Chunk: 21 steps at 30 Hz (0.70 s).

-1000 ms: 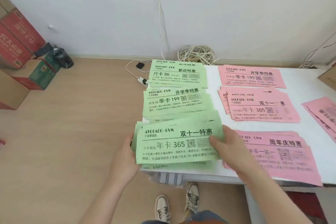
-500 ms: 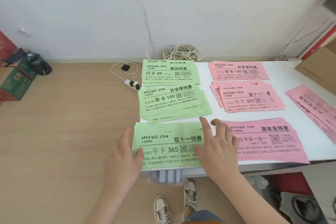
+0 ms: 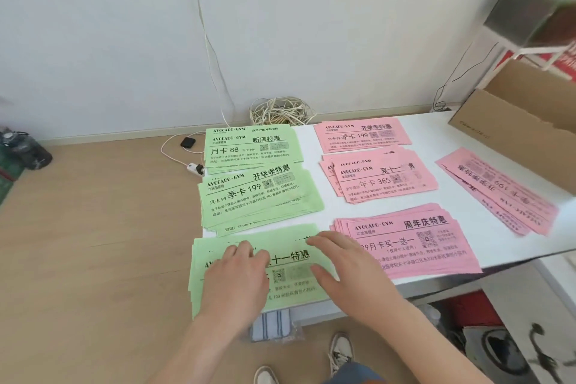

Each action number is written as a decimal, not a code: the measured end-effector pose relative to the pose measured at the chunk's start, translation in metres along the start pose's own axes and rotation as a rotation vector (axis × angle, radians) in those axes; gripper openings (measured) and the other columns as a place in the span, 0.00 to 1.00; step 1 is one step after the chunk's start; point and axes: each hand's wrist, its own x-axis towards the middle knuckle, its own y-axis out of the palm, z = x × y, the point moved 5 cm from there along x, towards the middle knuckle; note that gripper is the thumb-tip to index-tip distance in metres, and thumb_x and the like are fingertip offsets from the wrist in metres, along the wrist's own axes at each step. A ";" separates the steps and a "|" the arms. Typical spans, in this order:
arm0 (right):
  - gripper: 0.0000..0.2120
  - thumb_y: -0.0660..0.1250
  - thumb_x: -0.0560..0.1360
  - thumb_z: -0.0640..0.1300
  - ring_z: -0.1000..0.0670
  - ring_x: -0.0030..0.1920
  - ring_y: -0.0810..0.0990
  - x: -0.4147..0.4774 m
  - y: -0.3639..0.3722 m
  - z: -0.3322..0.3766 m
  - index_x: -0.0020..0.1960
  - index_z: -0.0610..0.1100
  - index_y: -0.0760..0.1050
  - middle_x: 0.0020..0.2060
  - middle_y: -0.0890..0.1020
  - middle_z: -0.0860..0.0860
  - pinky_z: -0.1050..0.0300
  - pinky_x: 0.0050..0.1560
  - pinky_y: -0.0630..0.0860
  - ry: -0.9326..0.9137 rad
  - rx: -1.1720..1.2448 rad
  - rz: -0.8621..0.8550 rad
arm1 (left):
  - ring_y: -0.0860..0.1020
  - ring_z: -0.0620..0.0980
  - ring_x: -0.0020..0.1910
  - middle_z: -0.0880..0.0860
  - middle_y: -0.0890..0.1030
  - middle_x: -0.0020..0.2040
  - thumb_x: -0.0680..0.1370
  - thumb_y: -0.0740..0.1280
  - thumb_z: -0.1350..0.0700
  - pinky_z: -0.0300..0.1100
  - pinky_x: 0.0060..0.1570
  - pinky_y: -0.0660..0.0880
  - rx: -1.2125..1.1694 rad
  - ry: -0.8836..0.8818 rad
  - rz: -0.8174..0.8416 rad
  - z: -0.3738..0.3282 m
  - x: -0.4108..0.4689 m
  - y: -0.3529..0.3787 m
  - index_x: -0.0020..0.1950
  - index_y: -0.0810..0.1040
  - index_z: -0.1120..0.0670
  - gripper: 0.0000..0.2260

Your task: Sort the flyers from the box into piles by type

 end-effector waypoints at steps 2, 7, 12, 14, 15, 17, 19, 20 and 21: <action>0.18 0.63 0.78 0.48 0.58 0.65 0.70 -0.009 -0.033 -0.024 0.67 0.53 0.70 0.64 0.72 0.60 0.62 0.63 0.67 0.074 0.079 -0.127 | 0.75 0.48 0.36 0.46 0.75 0.37 0.63 0.76 0.58 0.40 0.24 0.69 -0.052 0.020 -0.050 -0.014 0.011 -0.011 0.41 0.79 0.49 0.11; 0.20 0.66 0.76 0.50 0.56 0.68 0.65 -0.033 -0.109 -0.110 0.68 0.55 0.70 0.63 0.71 0.61 0.62 0.65 0.61 0.245 0.019 -0.269 | 0.78 0.47 0.38 0.44 0.78 0.40 0.68 0.74 0.60 0.41 0.28 0.75 -0.241 0.162 -0.127 -0.097 0.046 -0.032 0.48 0.80 0.49 0.11; 0.28 0.68 0.73 0.55 0.52 0.73 0.56 -0.050 -0.161 -0.217 0.70 0.57 0.64 0.71 0.65 0.57 0.53 0.71 0.57 0.430 -0.117 -0.088 | 0.76 0.45 0.50 0.44 0.79 0.51 0.77 0.63 0.56 0.42 0.45 0.76 -0.310 0.317 -0.044 -0.218 0.095 -0.023 0.57 0.78 0.49 0.10; 0.32 0.69 0.72 0.55 0.51 0.73 0.56 -0.057 -0.176 -0.263 0.72 0.57 0.61 0.73 0.63 0.56 0.49 0.72 0.59 0.499 -0.108 -0.032 | 0.73 0.46 0.57 0.45 0.77 0.58 0.80 0.58 0.55 0.43 0.54 0.73 -0.326 0.367 0.002 -0.265 0.115 -0.015 0.63 0.75 0.49 0.13; 0.34 0.69 0.71 0.56 0.50 0.74 0.56 -0.060 -0.182 -0.286 0.73 0.57 0.59 0.73 0.62 0.55 0.47 0.71 0.61 0.529 -0.104 -0.009 | 0.71 0.46 0.60 0.45 0.76 0.61 0.80 0.57 0.56 0.43 0.56 0.72 -0.325 0.392 0.023 -0.288 0.125 -0.009 0.65 0.74 0.49 0.14; 0.38 0.70 0.69 0.57 0.49 0.73 0.57 -0.062 -0.193 -0.329 0.74 0.56 0.56 0.73 0.62 0.54 0.45 0.70 0.63 0.580 -0.096 0.030 | 0.69 0.47 0.63 0.45 0.74 0.63 0.80 0.56 0.58 0.45 0.58 0.71 -0.298 0.426 0.084 -0.328 0.143 0.006 0.66 0.73 0.50 0.16; 0.43 0.72 0.67 0.59 0.48 0.73 0.58 -0.061 -0.201 -0.364 0.75 0.56 0.53 0.72 0.63 0.53 0.43 0.69 0.64 0.624 -0.083 0.058 | 0.67 0.49 0.65 0.46 0.73 0.64 0.80 0.56 0.58 0.46 0.58 0.71 -0.246 0.445 0.156 -0.359 0.160 0.025 0.66 0.73 0.51 0.15; 0.45 0.72 0.66 0.60 0.48 0.73 0.57 -0.059 -0.203 -0.377 0.75 0.56 0.51 0.72 0.63 0.52 0.42 0.68 0.65 0.645 -0.085 0.076 | 0.66 0.49 0.66 0.47 0.72 0.66 0.80 0.56 0.57 0.47 0.58 0.71 -0.219 0.453 0.182 -0.373 0.167 0.034 0.66 0.72 0.51 0.15; 0.47 0.73 0.65 0.61 0.48 0.73 0.56 -0.057 -0.205 -0.390 0.75 0.56 0.50 0.72 0.61 0.52 0.41 0.68 0.65 0.665 -0.091 0.095 | 0.64 0.51 0.68 0.49 0.70 0.68 0.81 0.56 0.56 0.48 0.60 0.70 -0.193 0.460 0.212 -0.385 0.173 0.044 0.67 0.71 0.52 0.15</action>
